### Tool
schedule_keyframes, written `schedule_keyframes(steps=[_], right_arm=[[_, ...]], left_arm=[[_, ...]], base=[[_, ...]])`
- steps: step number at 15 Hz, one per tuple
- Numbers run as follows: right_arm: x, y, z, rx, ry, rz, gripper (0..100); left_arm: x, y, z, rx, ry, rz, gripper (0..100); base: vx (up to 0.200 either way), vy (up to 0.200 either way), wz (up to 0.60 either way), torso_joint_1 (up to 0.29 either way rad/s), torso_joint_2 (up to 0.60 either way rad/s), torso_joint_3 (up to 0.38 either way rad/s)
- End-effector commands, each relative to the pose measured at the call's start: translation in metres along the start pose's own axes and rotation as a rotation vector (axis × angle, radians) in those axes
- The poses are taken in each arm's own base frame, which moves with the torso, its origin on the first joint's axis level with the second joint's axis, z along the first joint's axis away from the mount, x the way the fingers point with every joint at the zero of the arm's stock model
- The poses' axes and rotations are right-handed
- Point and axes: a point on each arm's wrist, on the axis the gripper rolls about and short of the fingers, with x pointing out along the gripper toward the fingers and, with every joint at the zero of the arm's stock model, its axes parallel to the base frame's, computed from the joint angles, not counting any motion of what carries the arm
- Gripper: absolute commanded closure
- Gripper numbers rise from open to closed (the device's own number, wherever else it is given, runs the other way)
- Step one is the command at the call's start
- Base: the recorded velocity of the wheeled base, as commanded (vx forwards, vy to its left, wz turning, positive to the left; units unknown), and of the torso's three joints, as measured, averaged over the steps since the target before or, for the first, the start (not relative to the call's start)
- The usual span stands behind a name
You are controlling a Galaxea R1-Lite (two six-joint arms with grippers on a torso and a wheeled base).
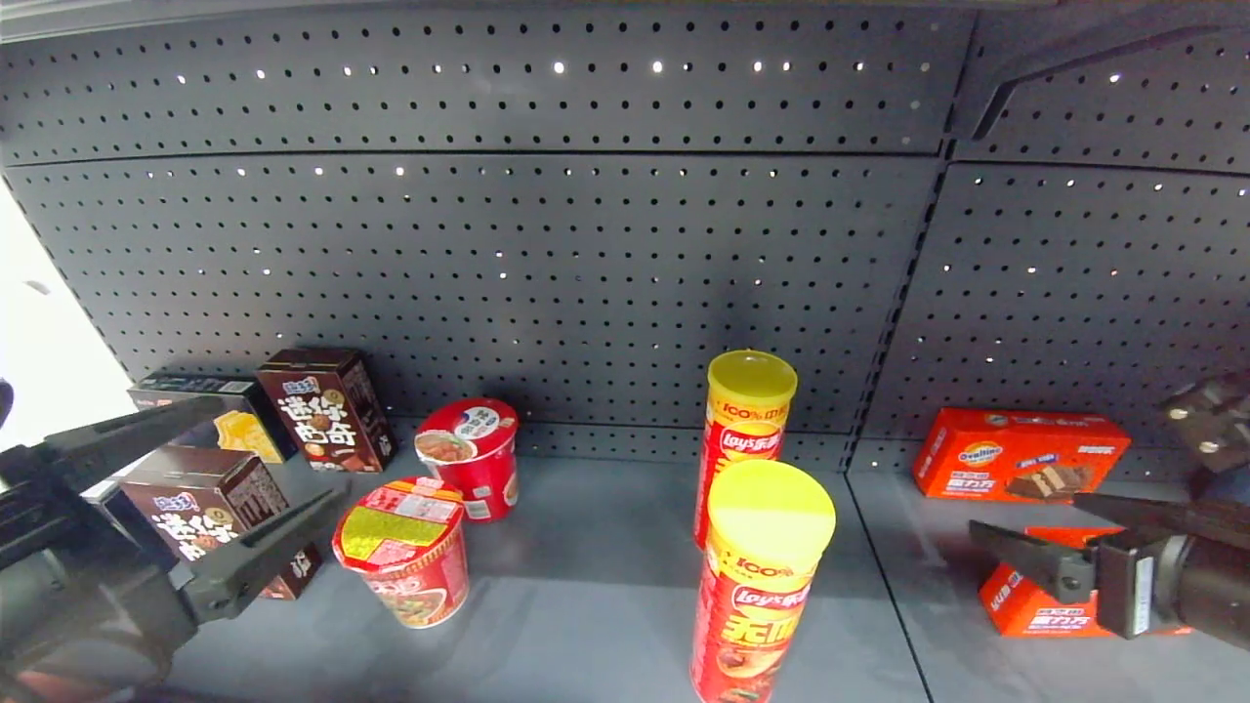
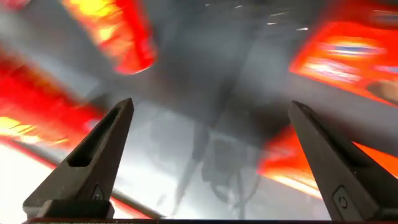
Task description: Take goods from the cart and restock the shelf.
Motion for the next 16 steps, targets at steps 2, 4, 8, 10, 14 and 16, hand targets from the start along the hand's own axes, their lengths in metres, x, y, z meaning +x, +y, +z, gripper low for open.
schedule_keyframes(steps=[2, 4, 8, 10, 14, 16], right_arm=[[-0.053, -0.035, -0.016, 0.104, -0.167, -0.236, 0], [-0.072, -0.042, -0.028, 0.134, -0.221, -0.348, 0], [-0.113, -0.033, -0.071, 0.086, -0.252, -0.411, 0], [-0.122, -0.03, -0.094, 0.043, -0.286, -0.416, 0], [-0.123, -0.027, -0.116, 0.018, -0.315, -0.334, 0], [-0.126, -0.024, -0.13, 0.009, -0.354, -0.298, 0]], left_arm=[[-0.059, -0.003, -0.024, 0.001, -0.038, 0.167, 0], [-0.077, -0.008, -0.031, 0.002, -0.044, 0.244, 0], [-0.113, -0.022, -0.054, -0.004, -0.046, 0.257, 0], [-0.131, -0.03, -0.07, -0.001, -0.057, 0.26, 0], [-0.146, -0.038, -0.089, 0.004, -0.062, 0.282, 0], [-0.136, -0.04, -0.113, -0.005, 0.015, 0.269, 0]], base=[[0.0, 0.0, 0.0, 0.0, 0.0, 0.0], [0.0, 0.0, 0.0, 0.0, 0.0, 0.0], [0.0, 0.0, 0.0, 0.0, 0.0, 0.0], [0.0, 0.0, 0.0, 0.0, 0.0, 0.0], [0.0, 0.0, 0.0, 0.0, 0.0, 0.0], [0.0, 0.0, 0.0, 0.0, 0.0, 0.0]])
